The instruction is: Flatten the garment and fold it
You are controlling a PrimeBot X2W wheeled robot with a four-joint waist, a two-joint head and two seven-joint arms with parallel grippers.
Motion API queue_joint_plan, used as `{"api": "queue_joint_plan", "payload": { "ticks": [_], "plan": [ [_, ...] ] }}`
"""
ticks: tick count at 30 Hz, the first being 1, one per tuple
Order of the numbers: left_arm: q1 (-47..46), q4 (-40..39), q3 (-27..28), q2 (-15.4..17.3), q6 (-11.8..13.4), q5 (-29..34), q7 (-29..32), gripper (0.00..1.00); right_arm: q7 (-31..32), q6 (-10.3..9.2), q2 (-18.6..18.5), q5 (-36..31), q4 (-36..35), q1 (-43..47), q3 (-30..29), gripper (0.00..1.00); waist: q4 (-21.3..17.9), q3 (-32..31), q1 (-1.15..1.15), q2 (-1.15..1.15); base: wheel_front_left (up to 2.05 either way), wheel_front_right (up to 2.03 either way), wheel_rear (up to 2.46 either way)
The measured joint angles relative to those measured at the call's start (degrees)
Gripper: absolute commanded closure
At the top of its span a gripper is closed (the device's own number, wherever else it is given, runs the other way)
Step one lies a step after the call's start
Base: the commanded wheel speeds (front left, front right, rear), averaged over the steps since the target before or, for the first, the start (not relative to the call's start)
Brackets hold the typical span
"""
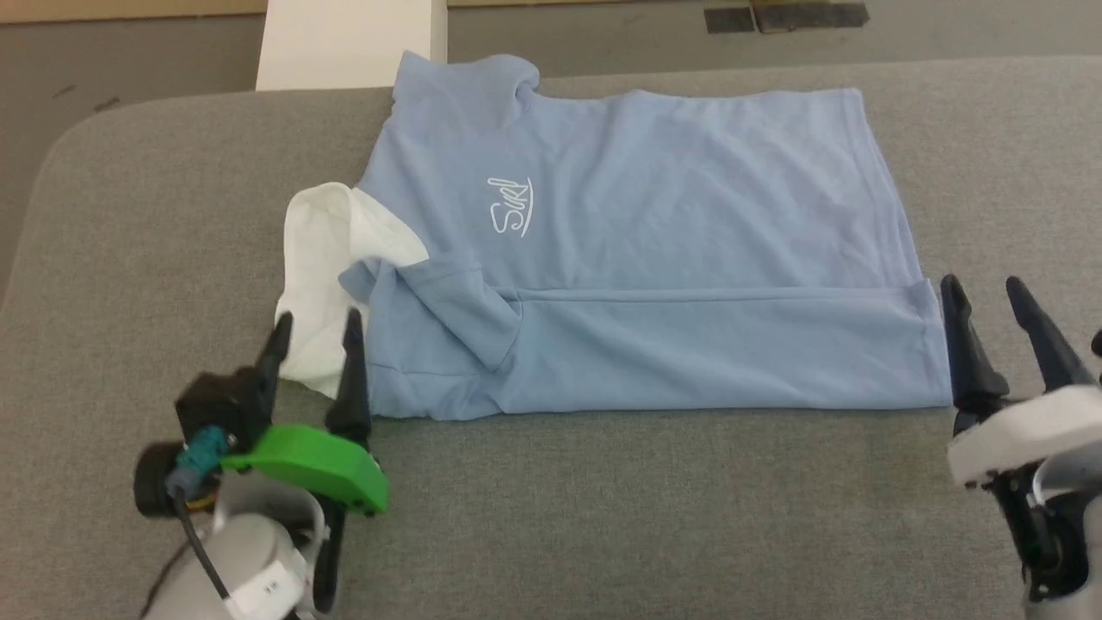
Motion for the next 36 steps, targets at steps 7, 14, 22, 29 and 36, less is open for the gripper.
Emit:
{"api": "queue_joint_plan", "payload": {
  "ticks": [7, 14, 22, 29, 36],
  "plan": [
    [3.4, 3.6, -2.2, -2.0, 1.7, -0.3, 1.2, 0.00, -7.8, 0.00, 5.7, -3.1, -3.1, 5.1, -1.8, 0.00, -1.1, -1.7, 0.00, 0.00, 0.00, 0.00, 0.00],
    [3.7, 8.7, 0.4, -4.2, 6.2, -4.3, 6.1, 0.00, -9.7, 0.00, 7.4, -3.6, -3.4, 6.5, -1.0, 0.00, -2.8, -2.2, 0.00, 0.00, 0.00, 0.00, 0.00],
    [2.2, 13.0, 2.6, -5.3, 7.8, -10.5, 14.3, 0.00, -9.6, 0.00, 7.8, -3.6, -3.1, 6.5, 0.2, 0.00, -4.9, -1.5, 0.00, 0.00, 0.00, 0.00, 0.00],
    [1.1, 12.2, 2.1, -4.4, 5.2, -11.3, 17.2, 1.00, -9.1, 0.00, 7.9, -3.6, -2.2, 6.5, 0.5, 0.00, -5.8, -0.6, 0.00, 0.00, 0.00, 0.00, 0.00],
    [0.7, 11.6, 1.3, -4.7, 4.2, -11.4, 16.6, 1.00, -5.8, 0.00, 8.0, -4.9, 1.6, 4.0, -2.7, 0.00, -4.9, -0.3, 0.00, 0.00, 0.00, 0.00, 0.00]
  ]
}}
